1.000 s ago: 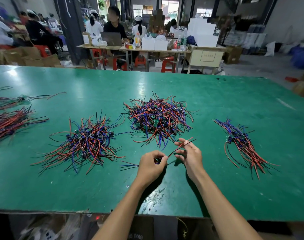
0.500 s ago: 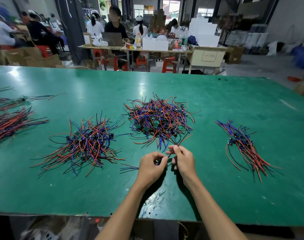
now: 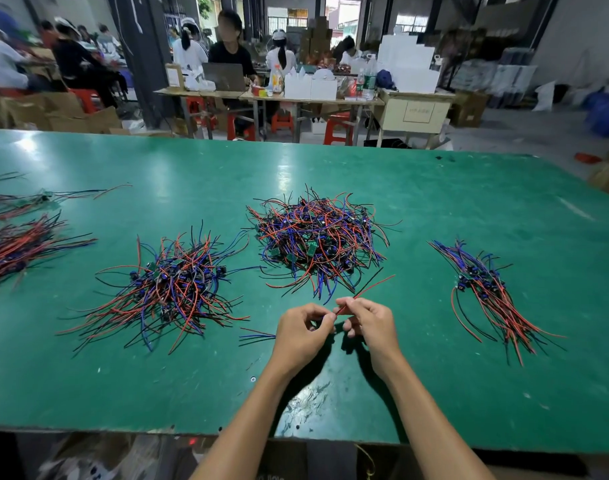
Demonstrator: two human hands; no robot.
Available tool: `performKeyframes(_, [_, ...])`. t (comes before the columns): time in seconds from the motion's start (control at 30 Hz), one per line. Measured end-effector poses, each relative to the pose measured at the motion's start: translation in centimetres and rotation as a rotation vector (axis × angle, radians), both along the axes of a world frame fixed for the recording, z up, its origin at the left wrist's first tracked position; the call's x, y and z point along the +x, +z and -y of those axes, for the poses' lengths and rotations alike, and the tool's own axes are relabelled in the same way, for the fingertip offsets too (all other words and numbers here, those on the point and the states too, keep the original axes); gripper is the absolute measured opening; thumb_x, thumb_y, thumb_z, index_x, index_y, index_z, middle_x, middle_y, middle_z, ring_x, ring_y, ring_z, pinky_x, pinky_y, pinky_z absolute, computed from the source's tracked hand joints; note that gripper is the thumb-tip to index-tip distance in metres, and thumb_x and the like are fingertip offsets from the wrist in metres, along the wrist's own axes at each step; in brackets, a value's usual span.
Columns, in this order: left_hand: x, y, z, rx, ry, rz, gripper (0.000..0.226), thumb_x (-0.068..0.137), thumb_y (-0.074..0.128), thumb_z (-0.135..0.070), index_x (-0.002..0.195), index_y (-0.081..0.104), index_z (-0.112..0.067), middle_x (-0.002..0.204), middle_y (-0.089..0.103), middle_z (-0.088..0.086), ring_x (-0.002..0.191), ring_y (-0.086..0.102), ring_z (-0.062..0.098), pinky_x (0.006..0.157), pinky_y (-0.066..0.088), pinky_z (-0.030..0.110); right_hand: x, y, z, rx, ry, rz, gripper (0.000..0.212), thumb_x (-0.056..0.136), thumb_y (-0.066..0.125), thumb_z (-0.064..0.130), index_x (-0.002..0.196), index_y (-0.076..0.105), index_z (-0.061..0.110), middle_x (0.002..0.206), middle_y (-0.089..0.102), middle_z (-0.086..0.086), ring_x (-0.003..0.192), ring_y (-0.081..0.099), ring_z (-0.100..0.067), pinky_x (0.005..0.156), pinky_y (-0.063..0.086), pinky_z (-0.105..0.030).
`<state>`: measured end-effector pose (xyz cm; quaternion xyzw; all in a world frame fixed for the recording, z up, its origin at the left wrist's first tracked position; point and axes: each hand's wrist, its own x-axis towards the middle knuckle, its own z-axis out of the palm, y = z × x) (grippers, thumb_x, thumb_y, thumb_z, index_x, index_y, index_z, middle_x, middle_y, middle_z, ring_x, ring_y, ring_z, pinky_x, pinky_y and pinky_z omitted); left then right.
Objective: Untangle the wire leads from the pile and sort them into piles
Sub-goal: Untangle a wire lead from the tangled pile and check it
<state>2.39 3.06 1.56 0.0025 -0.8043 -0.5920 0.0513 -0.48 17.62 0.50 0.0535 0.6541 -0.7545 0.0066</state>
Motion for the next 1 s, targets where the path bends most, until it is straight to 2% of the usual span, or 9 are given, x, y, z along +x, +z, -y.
performKeyframes(0.1, [0.0,0.0,-0.2,-0.046,-0.003,-0.006,0.011,0.092,0.069,-0.019,0.087,0.078,-0.015,0.076,0.076,-0.001,0.077,0.072,0.020,0.075,0.057,0.036,-0.4,0.1,0.1,-0.033,-0.058,0.017,0.021,0.101,0.056,0.012,0.092,0.074,0.006,0.088,0.077,-0.013,0.043,0.044,-0.009,0.038,0.035,-0.019])
performKeyframes(0.3, [0.3,0.3,-0.1,-0.083,-0.020,0.008,0.012,0.092,0.068,-0.022,0.085,0.077,-0.016,0.074,0.076,-0.005,0.074,0.072,0.013,0.076,0.058,0.031,-1.2,0.6,-0.3,-0.163,-0.169,0.043,0.022,0.104,0.047,0.011,0.100,0.067,0.003,0.093,0.077,-0.010,0.042,0.035,-0.006,0.034,0.031,-0.019])
performKeyframes(0.43, [0.4,0.4,-0.1,-0.105,-0.025,0.002,0.012,0.091,0.069,-0.023,0.086,0.078,-0.016,0.077,0.076,-0.005,0.075,0.071,0.010,0.077,0.058,0.030,-1.4,1.0,-0.7,-0.288,-0.253,0.045,0.022,0.105,0.045,0.010,0.095,0.063,0.003,0.087,0.071,-0.009,0.042,0.037,-0.005,0.034,0.030,-0.019])
performKeyframes(0.6, [0.5,0.3,0.0,-0.085,-0.026,-0.016,0.010,0.089,0.072,-0.022,0.083,0.078,-0.017,0.075,0.075,-0.004,0.072,0.071,0.014,0.073,0.057,0.031,-1.0,1.0,-1.2,-0.471,-0.233,0.070,0.020,0.104,0.044,0.011,0.085,0.049,0.011,0.072,0.061,-0.012,0.037,0.035,-0.007,0.032,0.027,-0.018])
performKeyframes(0.7, [0.6,0.1,-0.1,-0.087,-0.023,-0.040,0.009,0.088,0.072,-0.020,0.080,0.076,-0.018,0.071,0.073,-0.005,0.062,0.063,0.008,0.066,0.052,0.026,-0.5,0.4,-1.1,-0.286,-0.131,-0.028,0.024,0.109,0.041,0.022,0.091,0.051,0.012,0.069,0.067,-0.013,0.038,0.035,-0.008,0.034,0.029,-0.019])
performKeyframes(0.83, [0.6,0.0,0.0,-0.039,-0.011,-0.058,0.008,0.089,0.073,-0.019,0.084,0.078,-0.017,0.070,0.072,-0.006,0.058,0.058,0.003,0.061,0.047,0.020,0.5,-0.4,-0.5,-0.002,0.030,-0.156,0.028,0.108,0.044,0.031,0.101,0.065,0.014,0.087,0.075,-0.015,0.045,0.045,-0.010,0.042,0.039,-0.019])
performKeyframes(0.93, [0.5,-0.1,0.1,-0.031,-0.002,-0.064,0.008,0.090,0.073,-0.020,0.084,0.079,-0.018,0.069,0.071,-0.009,0.058,0.057,0.001,0.061,0.045,0.018,0.8,-0.5,-0.4,0.046,0.021,-0.177,0.029,0.107,0.045,0.031,0.097,0.067,0.014,0.089,0.076,-0.015,0.050,0.049,-0.010,0.047,0.042,-0.020])
performKeyframes(1.0, [0.5,-0.1,0.1,-0.030,-0.010,-0.071,0.009,0.090,0.073,-0.024,0.084,0.077,-0.020,0.068,0.070,-0.008,0.058,0.056,0.002,0.060,0.044,0.019,0.7,-0.6,-0.5,0.023,0.003,-0.171,0.031,0.105,0.047,0.034,0.096,0.067,0.012,0.081,0.075,-0.011,0.049,0.049,-0.009,0.046,0.041,-0.018])
